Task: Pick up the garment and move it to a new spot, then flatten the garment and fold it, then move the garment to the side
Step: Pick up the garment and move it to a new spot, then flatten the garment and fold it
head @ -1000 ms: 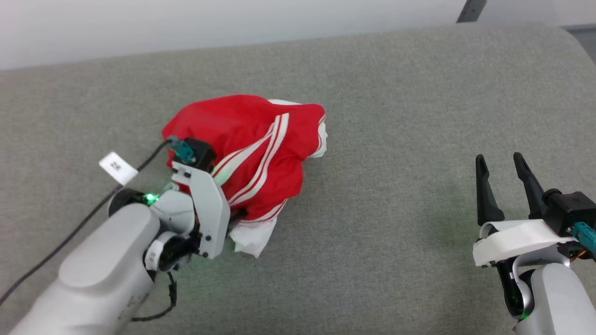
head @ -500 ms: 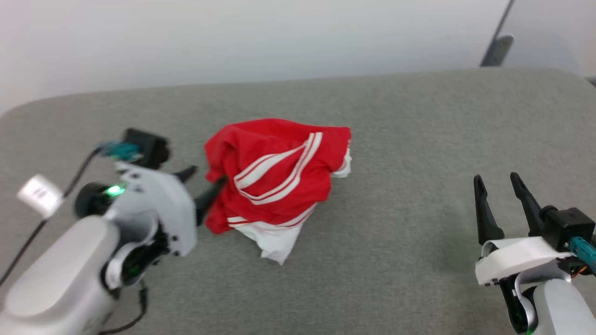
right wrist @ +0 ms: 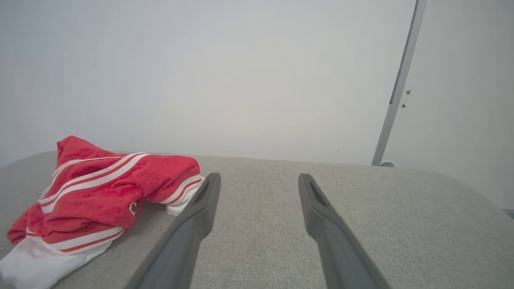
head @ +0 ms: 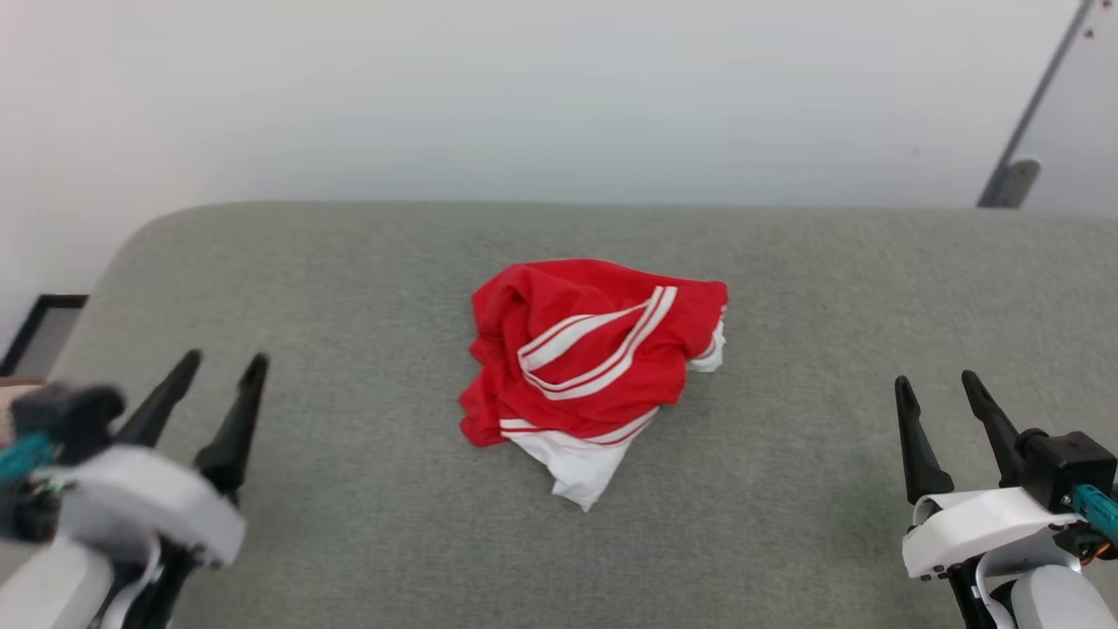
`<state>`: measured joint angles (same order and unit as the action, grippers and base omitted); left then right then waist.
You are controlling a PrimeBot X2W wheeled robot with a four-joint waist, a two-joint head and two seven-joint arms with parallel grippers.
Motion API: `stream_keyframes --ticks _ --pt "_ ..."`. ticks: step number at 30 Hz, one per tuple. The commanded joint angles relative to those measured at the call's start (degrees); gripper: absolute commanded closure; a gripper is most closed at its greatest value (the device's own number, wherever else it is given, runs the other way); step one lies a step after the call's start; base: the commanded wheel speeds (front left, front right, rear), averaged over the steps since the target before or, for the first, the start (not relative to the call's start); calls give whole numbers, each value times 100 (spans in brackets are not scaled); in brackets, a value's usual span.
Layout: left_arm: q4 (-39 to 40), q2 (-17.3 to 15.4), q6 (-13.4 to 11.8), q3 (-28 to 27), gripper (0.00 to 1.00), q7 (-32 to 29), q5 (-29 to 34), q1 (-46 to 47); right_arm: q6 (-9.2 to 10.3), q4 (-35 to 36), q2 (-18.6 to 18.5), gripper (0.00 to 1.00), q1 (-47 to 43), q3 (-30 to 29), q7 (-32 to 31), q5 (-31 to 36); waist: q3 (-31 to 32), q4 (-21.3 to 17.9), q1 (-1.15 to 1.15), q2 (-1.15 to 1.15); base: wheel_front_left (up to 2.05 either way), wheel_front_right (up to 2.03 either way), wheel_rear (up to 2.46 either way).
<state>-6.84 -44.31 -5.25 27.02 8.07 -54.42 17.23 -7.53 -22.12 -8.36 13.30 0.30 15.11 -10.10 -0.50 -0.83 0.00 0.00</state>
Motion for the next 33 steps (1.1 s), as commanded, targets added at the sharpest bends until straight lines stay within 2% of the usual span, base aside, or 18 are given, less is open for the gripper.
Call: stream_keyframes --ticks 1,7,10,16,21,31,33 --pt "3 -88 -87 -108 0 197 0 -258 8 23 -14 0 -90 -12 6 -35 149 169 0 0 0 0 0" --pt "-11 -237 -138 -509 0 594 -90 -915 8 37 -68 0 -215 -53 6 -84 219 334 0 0 0 0 0" --pt "-59 -208 -96 -702 0 661 -142 -1081 8 30 -80 0 -230 -37 6 -101 229 365 0 0 0 0 0" --pt "-219 54 134 -1507 0 707 55 -1608 8 34 -79 0 -241 29 6 -129 236 395 0 0 0 0 0" --pt "-262 253 378 -1839 0 701 144 -1821 8 51 -58 0 -266 64 6 -116 231 386 0 0 0 0 0" --pt "-333 514 666 -2207 0 702 369 -1899 8 25 -85 0 -210 136 6 -149 163 355 0 0 0 0 0" --pt "-333 567 726 -2197 0 675 258 -1905 8 10 -89 0 -200 153 6 -155 153 366 0 0 0 0 0"
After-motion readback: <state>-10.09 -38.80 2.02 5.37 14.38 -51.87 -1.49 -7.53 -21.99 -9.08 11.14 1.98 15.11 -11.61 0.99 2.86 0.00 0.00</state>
